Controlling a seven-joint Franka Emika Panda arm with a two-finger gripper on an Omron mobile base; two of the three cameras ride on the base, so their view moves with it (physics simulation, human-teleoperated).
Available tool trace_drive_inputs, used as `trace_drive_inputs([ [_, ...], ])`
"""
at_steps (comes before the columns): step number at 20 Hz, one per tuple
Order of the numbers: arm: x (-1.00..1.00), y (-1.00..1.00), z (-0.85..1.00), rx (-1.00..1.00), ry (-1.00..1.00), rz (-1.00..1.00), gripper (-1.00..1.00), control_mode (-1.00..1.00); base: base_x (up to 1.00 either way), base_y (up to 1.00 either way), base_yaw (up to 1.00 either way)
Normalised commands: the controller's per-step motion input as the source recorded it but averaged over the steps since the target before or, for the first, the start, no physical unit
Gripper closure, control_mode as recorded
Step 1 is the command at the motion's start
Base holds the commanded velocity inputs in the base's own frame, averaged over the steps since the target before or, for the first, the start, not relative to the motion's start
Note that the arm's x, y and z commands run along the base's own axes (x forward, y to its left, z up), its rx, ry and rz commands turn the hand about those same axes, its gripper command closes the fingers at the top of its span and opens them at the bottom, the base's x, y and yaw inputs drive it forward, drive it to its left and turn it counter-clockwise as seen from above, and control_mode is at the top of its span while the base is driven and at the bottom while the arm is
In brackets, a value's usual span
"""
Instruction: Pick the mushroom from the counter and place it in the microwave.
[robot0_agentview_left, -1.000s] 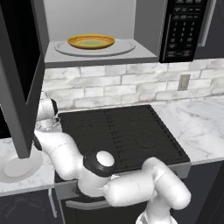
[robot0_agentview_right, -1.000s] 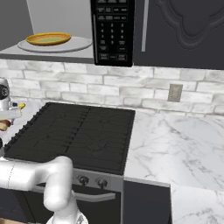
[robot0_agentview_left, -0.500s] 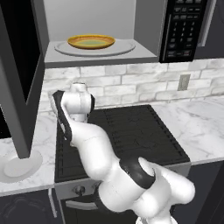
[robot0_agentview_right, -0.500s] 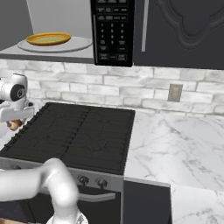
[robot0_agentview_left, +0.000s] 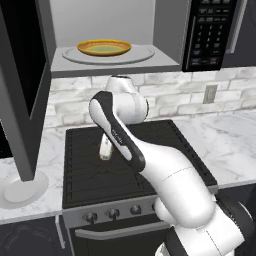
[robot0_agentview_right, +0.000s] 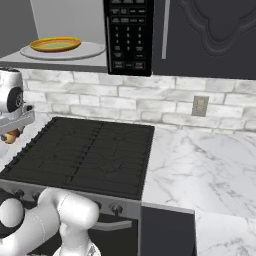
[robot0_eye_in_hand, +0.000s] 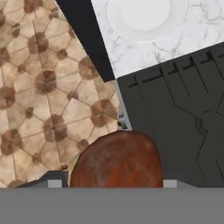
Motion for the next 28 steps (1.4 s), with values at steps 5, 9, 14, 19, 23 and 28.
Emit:
trace_drive_inputs([
  [5, 0.08, -0.20, 1.00, 0.04, -0.09, -0.24, 1.00, -1.00, 0.00, 0.00, 0.00],
  [9, 0.31, 0.00, 1.00, 0.03, -0.20, -0.50, 1.00, -1.00, 0.00, 0.00, 0.00],
  [14, 0.27, 0.00, 0.95, 0.00, -0.22, -0.66, 1.00, -1.00, 0.00, 0.00, 0.00],
  [19, 0.66, -0.08, 0.80, 0.02, -0.21, -0.55, 1.00, -1.00, 0.00, 0.00, 0.00],
  [23, 0.97, -0.47, 0.85, 0.12, -0.13, -0.27, 1.00, -1.00, 0.00, 0.00, 0.00],
  [28, 0.94, -0.06, 0.42, 0.15, -0.11, -0.10, 1.00, -1.00, 0.00, 0.00, 0.00],
])
